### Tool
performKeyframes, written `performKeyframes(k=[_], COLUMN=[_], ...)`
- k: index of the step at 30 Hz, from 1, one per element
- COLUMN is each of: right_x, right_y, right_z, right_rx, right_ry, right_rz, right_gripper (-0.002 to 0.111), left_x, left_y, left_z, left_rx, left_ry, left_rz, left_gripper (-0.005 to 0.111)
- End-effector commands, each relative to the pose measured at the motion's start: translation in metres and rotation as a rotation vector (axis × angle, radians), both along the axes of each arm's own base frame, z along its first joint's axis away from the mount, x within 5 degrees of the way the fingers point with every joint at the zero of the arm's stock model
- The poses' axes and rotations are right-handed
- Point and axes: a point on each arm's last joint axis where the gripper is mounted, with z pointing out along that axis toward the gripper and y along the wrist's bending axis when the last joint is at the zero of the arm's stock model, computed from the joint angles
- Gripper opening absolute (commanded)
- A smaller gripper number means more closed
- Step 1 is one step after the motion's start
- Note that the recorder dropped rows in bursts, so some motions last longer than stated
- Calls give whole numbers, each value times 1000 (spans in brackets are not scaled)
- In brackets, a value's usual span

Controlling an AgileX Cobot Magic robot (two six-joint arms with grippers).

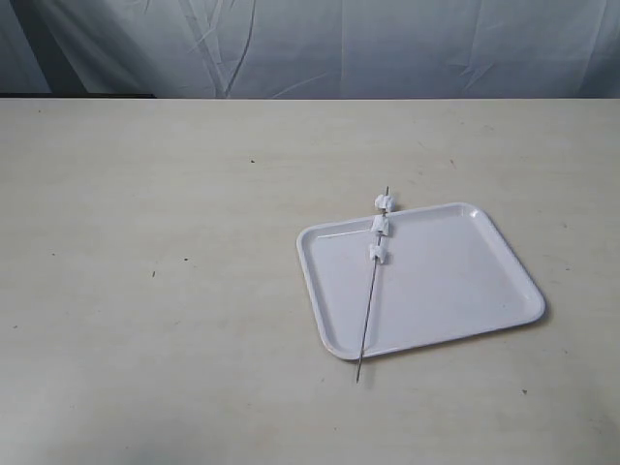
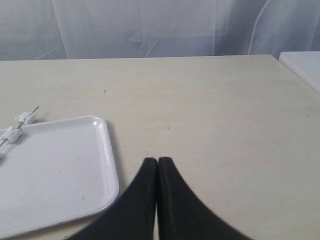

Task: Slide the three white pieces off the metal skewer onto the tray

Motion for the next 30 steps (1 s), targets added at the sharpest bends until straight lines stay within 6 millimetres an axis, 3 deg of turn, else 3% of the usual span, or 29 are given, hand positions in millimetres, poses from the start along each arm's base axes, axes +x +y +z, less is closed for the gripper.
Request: performKeyframes(k=[1,5,11,19,24,30], right_x=[0,1,1,-22,-33,-33], right_y=[0,1,4,3,2,8], right_z=[1,7,38,99,105,120], right_rx=[-5,18,122,77,70,213], right_ry=[-13,-90,-337,-294,-169,-316], right_rz=[3,13,31,21,6,72], right_gripper=[-1,-1,-1,-1,-1,-1], left_x=[0,0,0,0,0,0], left_y=[0,0,0,0,0,0], left_z=[-1,-1,-1,-1,-1,-1], left_rx=[-1,-1,-1,-1,-1,-1], left_ry=[1,1,1,1,1,1], left_rz=[1,1,1,1,1,1], left_gripper=[0,0,0,0,0,0])
